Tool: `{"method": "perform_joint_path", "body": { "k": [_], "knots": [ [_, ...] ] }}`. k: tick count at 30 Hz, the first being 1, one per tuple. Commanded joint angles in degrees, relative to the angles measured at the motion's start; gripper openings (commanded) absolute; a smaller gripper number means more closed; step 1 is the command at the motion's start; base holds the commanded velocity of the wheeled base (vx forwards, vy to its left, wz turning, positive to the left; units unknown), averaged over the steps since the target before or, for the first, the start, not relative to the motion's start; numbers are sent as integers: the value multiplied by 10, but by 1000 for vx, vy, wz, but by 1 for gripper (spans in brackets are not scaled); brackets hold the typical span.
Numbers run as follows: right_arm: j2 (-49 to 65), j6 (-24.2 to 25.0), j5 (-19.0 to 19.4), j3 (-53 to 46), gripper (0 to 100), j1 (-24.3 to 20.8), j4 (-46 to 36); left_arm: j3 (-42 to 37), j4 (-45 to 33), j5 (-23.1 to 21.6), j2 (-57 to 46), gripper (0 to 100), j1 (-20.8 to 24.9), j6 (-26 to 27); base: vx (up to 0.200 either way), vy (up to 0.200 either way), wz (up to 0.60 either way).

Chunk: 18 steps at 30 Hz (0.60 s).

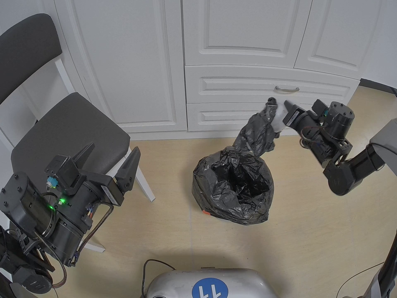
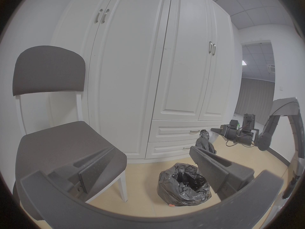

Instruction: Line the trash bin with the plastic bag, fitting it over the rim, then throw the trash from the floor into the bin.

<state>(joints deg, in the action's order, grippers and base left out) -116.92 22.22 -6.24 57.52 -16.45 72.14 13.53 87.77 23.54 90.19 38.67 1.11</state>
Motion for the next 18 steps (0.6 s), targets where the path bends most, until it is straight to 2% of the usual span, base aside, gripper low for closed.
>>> {"method": "perform_joint_path", "body": {
  "k": [1, 3, 5, 10, 12, 13, 14, 18],
  "knots": [
    [-3, -32, 4, -62, 0, -80, 44, -1, 0, -1, 1, 100, 0, 0, 0, 0, 0],
    [-46, -40, 3, -61, 0, -91, 48, -1, 0, -1, 1, 100, 1, 0, 0, 0, 0],
    [-82, -70, 2, -57, 0, -88, 63, -1, 0, -1, 1, 100, 1, 0, 0, 0, 0],
    [-145, -188, 4, -63, 0, -77, 166, -1, 0, -1, 1, 100, 1, 1, 0, 0, 0],
    [-147, -196, 4, -63, 0, -76, 173, -1, 0, -1, 1, 100, 1, 1, 0, 0, 0],
    [-164, -262, 3, -73, 0, -81, 179, -1, 0, -1, 2, 100, 0, 1, 0, 0, 0],
    [-164, -281, 4, -80, 0, -83, 179, -1, 0, -1, 3, 100, 1, 1, 0, 0, 0],
    [-165, -321, 3, -104, 0, -94, 179, -2, 0, -1, 4, 100, 1, 0, 0, 0, 0]
  ]
}}
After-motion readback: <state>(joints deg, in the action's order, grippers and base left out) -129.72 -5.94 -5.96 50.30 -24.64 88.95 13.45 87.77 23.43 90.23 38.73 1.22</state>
